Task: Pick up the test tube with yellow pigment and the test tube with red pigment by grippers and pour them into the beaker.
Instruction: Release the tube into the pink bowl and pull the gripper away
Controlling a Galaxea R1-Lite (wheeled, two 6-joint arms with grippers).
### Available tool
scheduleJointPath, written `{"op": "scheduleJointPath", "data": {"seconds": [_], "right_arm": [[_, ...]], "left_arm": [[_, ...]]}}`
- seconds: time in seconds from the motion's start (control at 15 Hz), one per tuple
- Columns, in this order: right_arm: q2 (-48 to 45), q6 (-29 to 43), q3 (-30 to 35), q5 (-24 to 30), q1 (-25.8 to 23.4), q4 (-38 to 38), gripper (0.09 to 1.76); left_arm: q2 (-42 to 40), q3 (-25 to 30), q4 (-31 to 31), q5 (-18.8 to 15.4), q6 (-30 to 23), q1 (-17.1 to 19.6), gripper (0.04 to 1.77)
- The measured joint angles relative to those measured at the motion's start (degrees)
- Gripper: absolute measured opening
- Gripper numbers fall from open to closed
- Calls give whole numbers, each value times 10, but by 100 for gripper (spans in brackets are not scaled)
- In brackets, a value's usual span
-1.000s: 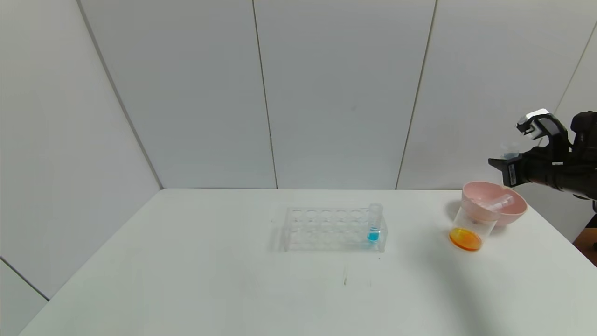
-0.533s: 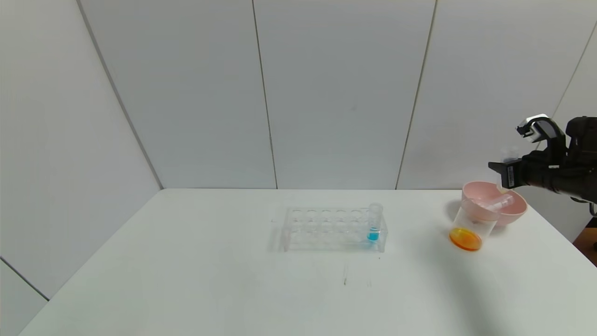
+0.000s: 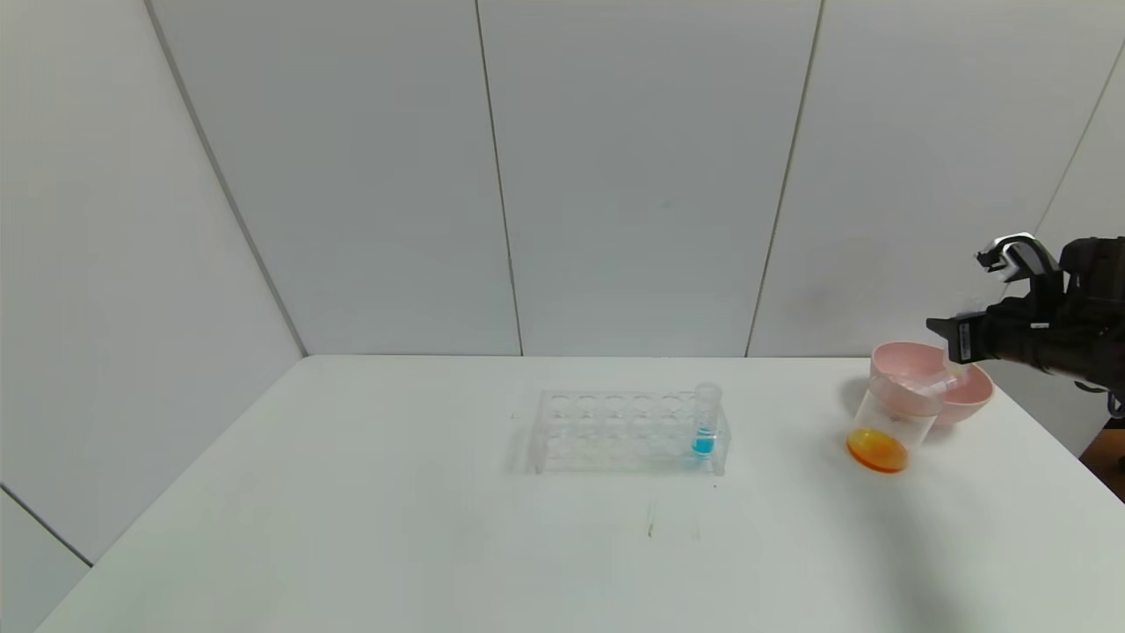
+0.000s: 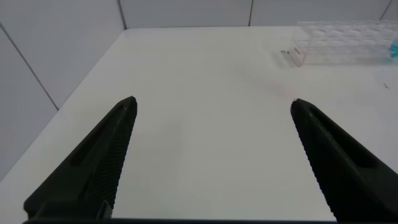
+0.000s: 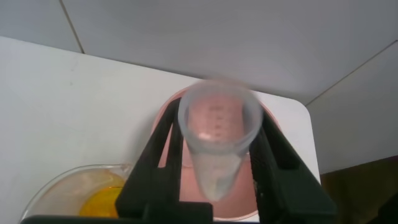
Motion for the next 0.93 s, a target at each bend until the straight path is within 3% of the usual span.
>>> {"op": "scheduleJointPath", "data": {"seconds": [0.2,0.53,0.73,0.93], "right_arm": [[10,17,-4,1,-2,2,105],[-12,20,5,1,-11,4,136],[-99,21,49,2,-36,13,147],[-264,28,123,3,-72,73,155]], "left_arm": [[0,0,0,0,0,0,176],[0,0,0,0,0,0,176],[0,0,0,0,0,0,176],[0,0,0,0,0,0,176]]}}
